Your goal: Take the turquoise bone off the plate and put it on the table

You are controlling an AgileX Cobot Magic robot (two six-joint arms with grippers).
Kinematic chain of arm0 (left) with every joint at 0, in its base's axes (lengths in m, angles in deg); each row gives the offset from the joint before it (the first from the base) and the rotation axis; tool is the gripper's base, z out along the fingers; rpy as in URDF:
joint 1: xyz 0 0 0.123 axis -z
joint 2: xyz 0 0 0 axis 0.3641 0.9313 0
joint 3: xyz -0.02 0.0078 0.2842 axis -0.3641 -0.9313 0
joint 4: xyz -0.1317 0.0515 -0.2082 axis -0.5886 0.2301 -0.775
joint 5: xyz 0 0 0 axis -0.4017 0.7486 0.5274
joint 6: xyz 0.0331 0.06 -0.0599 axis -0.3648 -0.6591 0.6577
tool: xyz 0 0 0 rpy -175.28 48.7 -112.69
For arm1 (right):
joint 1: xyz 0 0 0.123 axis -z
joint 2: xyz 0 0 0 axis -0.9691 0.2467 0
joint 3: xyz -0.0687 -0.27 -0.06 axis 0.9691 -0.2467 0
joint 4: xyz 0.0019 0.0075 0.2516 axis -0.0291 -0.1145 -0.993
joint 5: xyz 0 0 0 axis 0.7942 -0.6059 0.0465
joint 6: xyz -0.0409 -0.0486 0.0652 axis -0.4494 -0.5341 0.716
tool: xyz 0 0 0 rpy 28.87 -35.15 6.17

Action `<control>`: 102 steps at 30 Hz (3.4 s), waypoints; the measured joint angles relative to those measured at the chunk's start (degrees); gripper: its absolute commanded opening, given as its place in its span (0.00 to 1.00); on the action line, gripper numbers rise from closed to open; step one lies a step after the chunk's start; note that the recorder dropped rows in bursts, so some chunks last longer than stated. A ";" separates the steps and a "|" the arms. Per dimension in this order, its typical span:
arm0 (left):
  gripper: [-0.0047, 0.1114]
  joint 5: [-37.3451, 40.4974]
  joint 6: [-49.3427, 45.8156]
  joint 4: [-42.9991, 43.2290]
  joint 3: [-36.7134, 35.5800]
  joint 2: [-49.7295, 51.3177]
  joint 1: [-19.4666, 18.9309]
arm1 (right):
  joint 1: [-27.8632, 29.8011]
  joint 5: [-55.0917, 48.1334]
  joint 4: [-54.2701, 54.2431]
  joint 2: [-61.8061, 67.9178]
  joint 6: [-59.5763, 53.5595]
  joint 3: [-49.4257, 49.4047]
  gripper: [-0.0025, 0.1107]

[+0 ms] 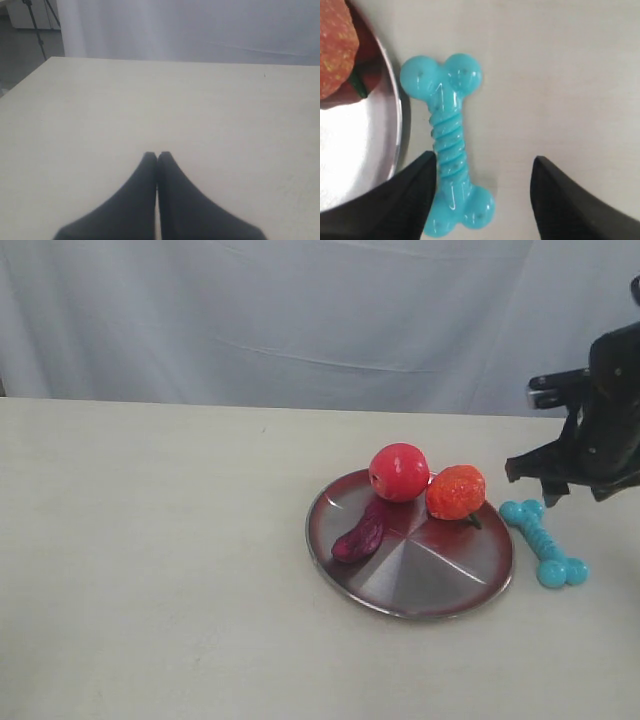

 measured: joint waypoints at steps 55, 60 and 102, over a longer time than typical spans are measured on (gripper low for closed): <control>0.04 0.00 0.00 0.00 0.00 0.00 0.00 | -5.68 32.95 -12.96 -93.40 -1.93 -50.82 0.02; 0.04 0.00 0.00 0.00 0.00 0.00 0.00 | -5.68 32.95 -12.96 -93.63 -1.93 -50.82 0.02; 0.04 0.00 0.00 0.00 0.00 0.00 0.00 | 0.10 33.47 -12.06 -108.91 -2.17 -71.36 0.02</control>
